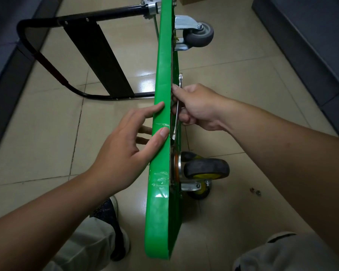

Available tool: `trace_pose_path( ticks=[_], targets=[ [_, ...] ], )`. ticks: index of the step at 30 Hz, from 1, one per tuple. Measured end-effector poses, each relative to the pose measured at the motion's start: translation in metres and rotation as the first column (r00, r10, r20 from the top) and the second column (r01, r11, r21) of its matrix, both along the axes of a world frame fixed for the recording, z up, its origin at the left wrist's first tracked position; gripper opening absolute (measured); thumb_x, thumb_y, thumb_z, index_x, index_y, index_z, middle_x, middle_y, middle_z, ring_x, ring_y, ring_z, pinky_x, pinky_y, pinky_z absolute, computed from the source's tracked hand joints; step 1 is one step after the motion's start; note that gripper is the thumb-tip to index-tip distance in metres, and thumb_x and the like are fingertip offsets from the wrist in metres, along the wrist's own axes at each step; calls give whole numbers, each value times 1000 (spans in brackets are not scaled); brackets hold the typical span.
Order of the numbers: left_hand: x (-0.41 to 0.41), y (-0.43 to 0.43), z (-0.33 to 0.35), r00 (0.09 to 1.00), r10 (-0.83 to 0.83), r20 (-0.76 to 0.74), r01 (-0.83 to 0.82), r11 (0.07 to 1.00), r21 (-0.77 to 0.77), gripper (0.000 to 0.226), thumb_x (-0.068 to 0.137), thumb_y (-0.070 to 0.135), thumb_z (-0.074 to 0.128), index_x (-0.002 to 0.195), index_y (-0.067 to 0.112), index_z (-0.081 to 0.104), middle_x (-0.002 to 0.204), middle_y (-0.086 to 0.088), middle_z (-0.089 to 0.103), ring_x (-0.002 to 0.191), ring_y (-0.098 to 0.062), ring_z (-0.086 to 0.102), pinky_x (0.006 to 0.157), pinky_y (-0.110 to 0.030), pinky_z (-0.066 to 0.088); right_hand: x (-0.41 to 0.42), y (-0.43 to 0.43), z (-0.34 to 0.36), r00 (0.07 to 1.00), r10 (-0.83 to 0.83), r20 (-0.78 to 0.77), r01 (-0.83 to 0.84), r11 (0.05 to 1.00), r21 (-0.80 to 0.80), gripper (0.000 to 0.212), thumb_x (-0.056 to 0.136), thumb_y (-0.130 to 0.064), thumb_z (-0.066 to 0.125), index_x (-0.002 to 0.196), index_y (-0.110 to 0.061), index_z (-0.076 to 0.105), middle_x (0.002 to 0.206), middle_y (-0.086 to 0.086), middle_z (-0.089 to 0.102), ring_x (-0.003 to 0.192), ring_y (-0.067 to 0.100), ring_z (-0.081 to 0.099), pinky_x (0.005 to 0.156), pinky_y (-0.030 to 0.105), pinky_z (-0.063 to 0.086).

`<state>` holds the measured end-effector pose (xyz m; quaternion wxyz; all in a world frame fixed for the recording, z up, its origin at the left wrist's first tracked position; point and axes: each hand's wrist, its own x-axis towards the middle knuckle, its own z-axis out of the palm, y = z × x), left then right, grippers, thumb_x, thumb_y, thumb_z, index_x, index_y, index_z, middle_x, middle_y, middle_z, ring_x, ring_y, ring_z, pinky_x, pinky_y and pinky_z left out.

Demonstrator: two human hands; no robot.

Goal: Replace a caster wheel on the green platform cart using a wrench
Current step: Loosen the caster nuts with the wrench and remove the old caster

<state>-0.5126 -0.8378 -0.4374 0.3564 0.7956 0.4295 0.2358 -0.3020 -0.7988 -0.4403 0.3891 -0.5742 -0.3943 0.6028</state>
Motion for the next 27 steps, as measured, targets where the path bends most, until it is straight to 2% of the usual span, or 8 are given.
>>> trace_pose_path(
  ticks=[7,12,15,18,20,22,25,27],
  targets=[
    [0,-1,0,1000,-5,7,5,1000,5,57,92,67,48,147,53,41,134,27,50,113,7,59,86,-18,55,-3,-7,14,976,-50,211,32,996,87,36,111,-36,37,89,-12,53,68,4,59,42,12,49,44,26,38],
    [-1,0,-2,1000,-13,-4,13,1000,12,58,93,67,47,149,51,41,133,26,50,114,8,58,85,-14,54,0,-39,37,937,-65,343,-48,949,311,31,109,-40,40,90,-22,57,81,-1,68,52,13,63,54,28,45],
    [0,0,-3,1000,-7,-13,7,1000,12,57,96,65,48,149,47,44,132,20,52,113,5,60,85,-18,56,-3,-71,47,905,-56,422,-174,857,486,23,109,-34,42,92,-28,55,80,-3,63,58,8,63,57,25,49],
    [1,0,-3,1000,-8,-9,8,1000,10,55,96,62,50,147,43,48,132,15,54,112,0,62,87,-33,60,-8,-103,47,838,-6,545,-379,713,590,10,107,-22,48,100,-20,54,87,-10,51,72,6,55,68,20,47],
    [1,0,-2,1000,-11,3,11,1000,7,59,91,63,49,148,48,45,134,16,54,113,2,61,88,-34,60,-11,-121,42,746,9,666,-541,591,598,6,103,-14,56,104,-9,59,99,-6,48,81,12,54,78,23,49],
    [2,-1,-1,1000,-7,9,7,1000,10,60,90,66,47,149,50,44,134,17,53,113,3,60,89,-34,60,-12,-132,34,623,-59,780,-660,496,565,10,99,-9,62,105,-1,64,104,7,56,90,22,58,86,28,49],
    [4,-2,0,1000,0,16,-1,1000,20,60,91,66,47,148,47,46,133,16,55,112,1,62,89,-37,60,-15,-139,30,546,-156,823,-688,476,547,12,99,-7,63,105,3,66,106,19,64,96,33,63,91,38,54],
    [4,-3,0,1000,1,29,-1,1000,14,59,90,67,48,146,51,45,134,17,54,112,2,61,89,-34,60,-18,-140,33,582,-159,798,-655,489,576,11,99,-6,62,103,4,65,102,16,62,93,30,61,92,31,52]
  ],
)
